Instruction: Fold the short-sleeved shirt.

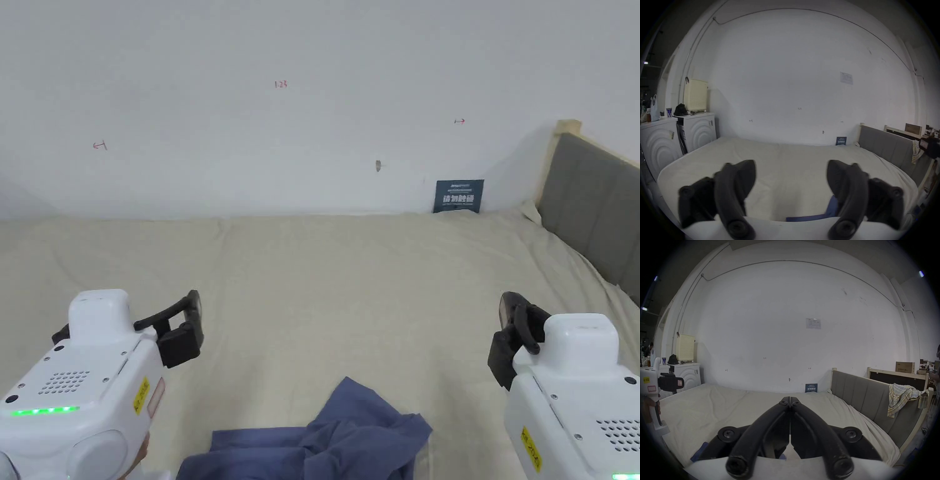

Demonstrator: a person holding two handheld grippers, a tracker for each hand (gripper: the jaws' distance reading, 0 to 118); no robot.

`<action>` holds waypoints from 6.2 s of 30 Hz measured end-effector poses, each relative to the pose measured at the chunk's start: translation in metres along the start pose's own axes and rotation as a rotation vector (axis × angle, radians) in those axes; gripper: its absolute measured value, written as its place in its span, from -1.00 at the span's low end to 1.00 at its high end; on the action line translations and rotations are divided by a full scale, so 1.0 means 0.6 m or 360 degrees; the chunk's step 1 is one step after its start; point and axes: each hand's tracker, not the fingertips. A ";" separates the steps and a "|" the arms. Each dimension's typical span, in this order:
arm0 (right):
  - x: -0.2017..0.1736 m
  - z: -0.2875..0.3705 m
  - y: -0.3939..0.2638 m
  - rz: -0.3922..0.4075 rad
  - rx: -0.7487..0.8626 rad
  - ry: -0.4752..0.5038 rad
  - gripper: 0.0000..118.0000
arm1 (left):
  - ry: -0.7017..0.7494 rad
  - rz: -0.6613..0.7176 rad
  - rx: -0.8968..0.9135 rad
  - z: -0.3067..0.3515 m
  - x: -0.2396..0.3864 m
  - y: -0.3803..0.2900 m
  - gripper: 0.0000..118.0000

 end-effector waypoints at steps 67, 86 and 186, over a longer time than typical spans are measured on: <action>-0.022 -0.368 -0.391 -0.0016 -0.1677 0.0116 -0.07 | -0.0148 0.0276 -0.1234 -0.034 -0.032 -0.288 -0.95; 0.022 -0.304 -0.077 0.0109 -0.0897 0.0154 -0.92 | -0.0235 0.0500 -0.0838 -0.089 -0.063 -0.120 -0.95; -0.026 -0.006 0.041 0.0146 0.0024 -0.0162 -1.00 | -0.0079 -0.0069 0.0062 0.006 -0.008 0.027 -0.65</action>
